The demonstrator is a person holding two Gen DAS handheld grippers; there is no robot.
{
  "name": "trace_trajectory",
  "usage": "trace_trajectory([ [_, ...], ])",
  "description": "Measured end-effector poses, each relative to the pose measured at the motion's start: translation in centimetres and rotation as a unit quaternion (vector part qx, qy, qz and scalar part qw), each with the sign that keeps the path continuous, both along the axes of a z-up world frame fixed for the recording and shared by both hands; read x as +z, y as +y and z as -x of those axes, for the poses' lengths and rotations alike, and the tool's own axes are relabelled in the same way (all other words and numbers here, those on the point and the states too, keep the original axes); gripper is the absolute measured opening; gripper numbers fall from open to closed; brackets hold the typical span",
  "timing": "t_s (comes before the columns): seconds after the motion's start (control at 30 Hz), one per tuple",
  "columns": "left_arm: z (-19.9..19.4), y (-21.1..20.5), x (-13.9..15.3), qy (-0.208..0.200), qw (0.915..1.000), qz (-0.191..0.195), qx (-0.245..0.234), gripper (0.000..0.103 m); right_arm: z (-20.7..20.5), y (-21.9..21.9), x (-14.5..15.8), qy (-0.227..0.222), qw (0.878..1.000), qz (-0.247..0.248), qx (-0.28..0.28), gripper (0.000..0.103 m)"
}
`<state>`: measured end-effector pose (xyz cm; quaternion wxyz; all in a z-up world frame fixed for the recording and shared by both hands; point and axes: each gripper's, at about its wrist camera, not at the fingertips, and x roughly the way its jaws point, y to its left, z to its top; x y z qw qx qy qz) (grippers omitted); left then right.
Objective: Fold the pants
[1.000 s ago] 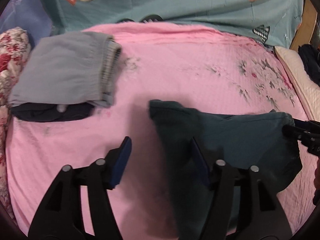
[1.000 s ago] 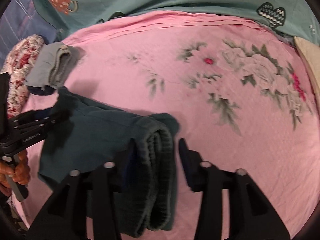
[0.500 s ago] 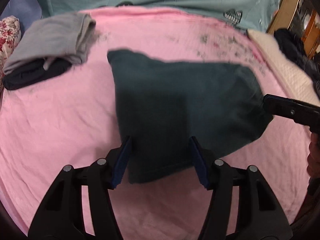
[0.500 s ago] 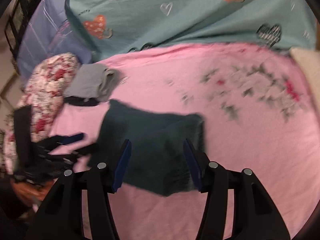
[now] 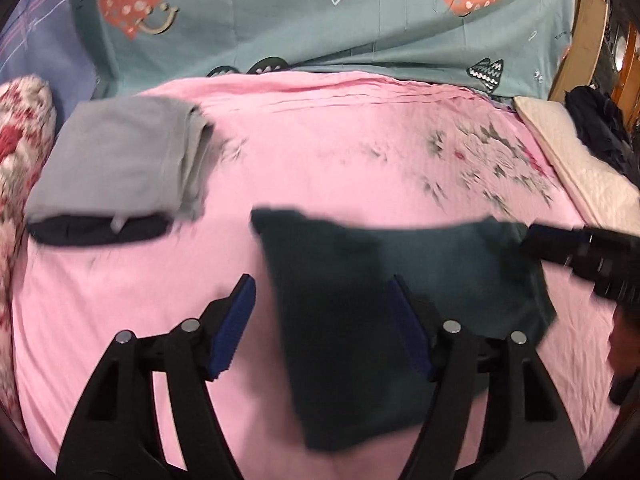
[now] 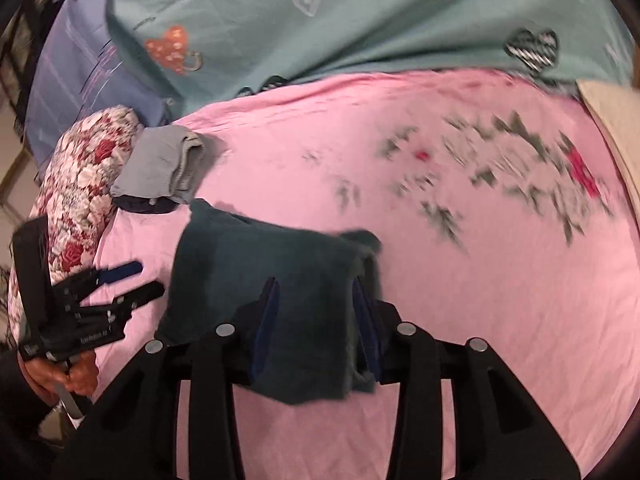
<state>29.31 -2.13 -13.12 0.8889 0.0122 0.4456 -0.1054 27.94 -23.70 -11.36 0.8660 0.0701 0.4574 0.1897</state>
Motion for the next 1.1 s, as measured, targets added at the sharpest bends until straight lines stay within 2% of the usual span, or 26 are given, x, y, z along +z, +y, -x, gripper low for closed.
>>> trace_trajectory([
  [0.1, -2.7, -1.0, -1.8, 0.030, 0.9995, -0.003, -0.008, 0.070, -2.2, 1.7, -2.0, 0.011, 1.000, 0.019, 0.003, 0.039],
  [0.2, -4.0, -1.3, -3.7, 0.042, 0.9988, -0.024, -0.005, 0.070, -3.5, 1.8, -4.2, 0.036, 0.999, 0.038, -0.004, 0.040],
  [0.3, -4.8, -0.9, -4.8, 0.051, 0.9985, -0.020, 0.000, 0.073, -3.8, 1.1, -5.1, 0.038, 0.999, 0.022, 0.002, 0.040],
  [0.47, -5.7, -0.8, -5.8, 0.060, 0.9980, -0.020, 0.010, 0.081, -4.0, -0.7, -5.7, 0.050, 0.998, -0.033, -0.010, 0.038],
  [0.53, -5.7, -0.5, -5.3, 0.064, 0.9977, -0.015, 0.015, 0.081, -3.9, -0.6, -5.5, 0.053, 0.998, -0.031, -0.009, 0.038],
  [0.63, -3.9, 0.1, -3.2, 0.036, 0.9986, -0.027, 0.027, 0.079, -3.3, 0.1, -3.7, 0.061, 0.998, -0.011, -0.008, 0.039],
  [0.7, -1.9, 0.6, -1.8, 0.020, 0.9992, -0.012, 0.031, 0.079, -1.9, -0.2, -2.1, 0.045, 0.999, -0.024, -0.013, 0.040],
  [0.77, 0.4, 0.6, -1.7, 0.026, 0.9993, 0.003, 0.026, 0.079, 0.2, -0.6, -1.0, 0.035, 0.998, -0.048, -0.018, 0.041],
  [0.83, 2.2, -0.3, -2.8, 0.033, 0.9993, -0.011, 0.012, 0.079, 1.7, -0.8, -1.4, 0.043, 0.997, -0.055, -0.023, 0.041],
  [0.9, 3.3, -1.6, -5.3, 0.063, 0.9973, -0.036, -0.011, 0.082, 3.1, -0.8, -3.0, 0.060, 0.997, -0.043, -0.019, 0.041],
  [0.93, 4.0, -1.9, -6.2, 0.051, 0.9977, -0.044, -0.009, 0.083, 3.4, -0.7, -4.2, 0.074, 0.997, -0.032, -0.021, 0.041],
  [0.97, 4.5, -1.8, -6.3, 0.035, 0.9982, -0.049, 0.005, 0.090, 3.5, -0.6, -5.5, 0.092, 0.995, -0.025, -0.019, 0.041],
  [1.0, 4.4, -1.6, -6.2, 0.038, 0.9981, -0.047, 0.013, 0.090, 3.8, -0.7, -6.1, 0.078, 0.996, -0.032, -0.017, 0.041],
  [1.07, 3.9, -0.7, -4.8, 0.073, 0.9966, -0.021, 0.032, 0.087, 3.6, -0.6, -6.0, 0.076, 0.997, -0.025, -0.016, 0.041],
  [1.1, 4.1, -0.3, -3.8, 0.069, 0.9967, -0.008, 0.041, 0.087, 3.3, -0.5, -5.4, 0.084, 0.996, -0.021, -0.020, 0.041],
])
